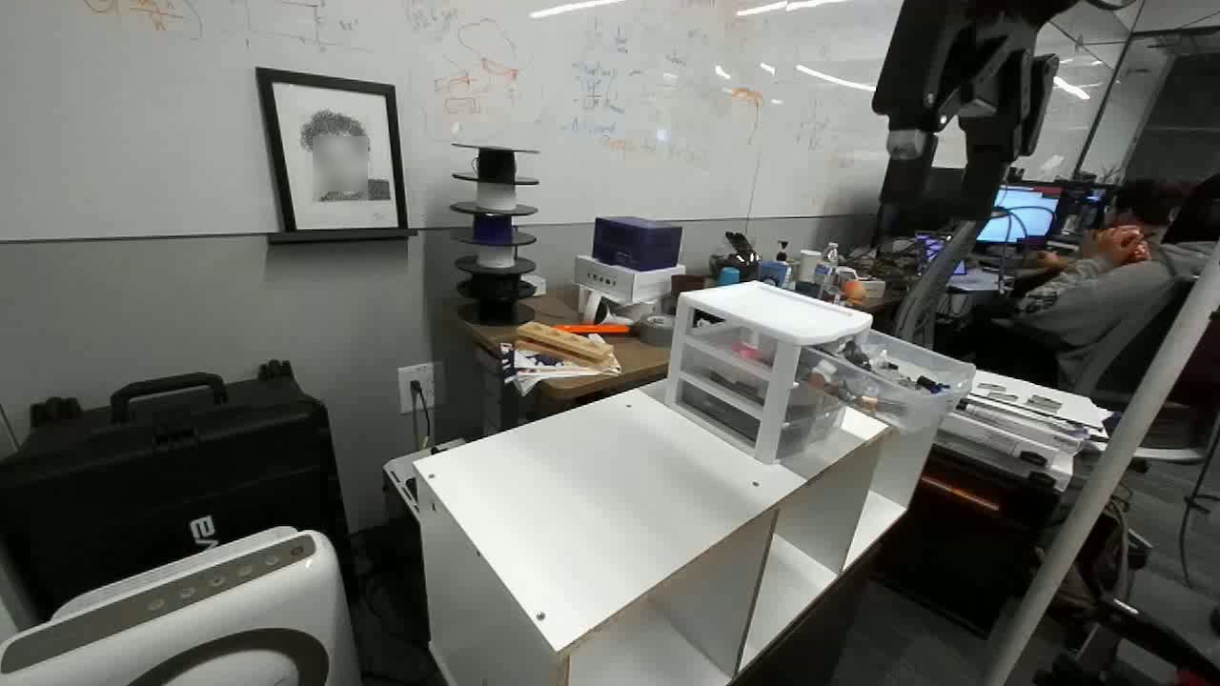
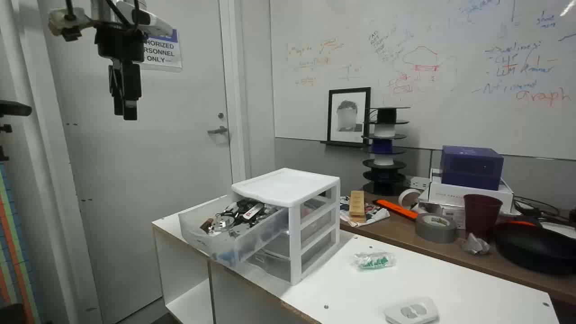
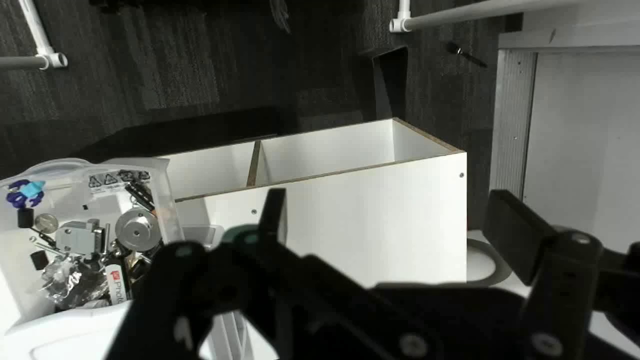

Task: Put the objects on the right in the top drawer of the dresser

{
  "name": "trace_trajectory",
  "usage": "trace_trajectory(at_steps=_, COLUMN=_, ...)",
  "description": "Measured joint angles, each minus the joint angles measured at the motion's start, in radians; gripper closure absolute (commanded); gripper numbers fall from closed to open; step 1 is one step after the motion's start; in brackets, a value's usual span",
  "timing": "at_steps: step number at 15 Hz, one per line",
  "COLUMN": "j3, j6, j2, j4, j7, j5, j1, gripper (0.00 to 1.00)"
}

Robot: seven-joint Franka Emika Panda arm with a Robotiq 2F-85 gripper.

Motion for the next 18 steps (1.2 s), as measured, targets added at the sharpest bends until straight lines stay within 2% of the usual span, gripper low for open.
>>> trace_trajectory(at_steps=18, j3=0.000, j6=0.000, j2=-0.004, j4=0.012, j7=0.000, j5=0.000, j1=0.000, gripper=0.00)
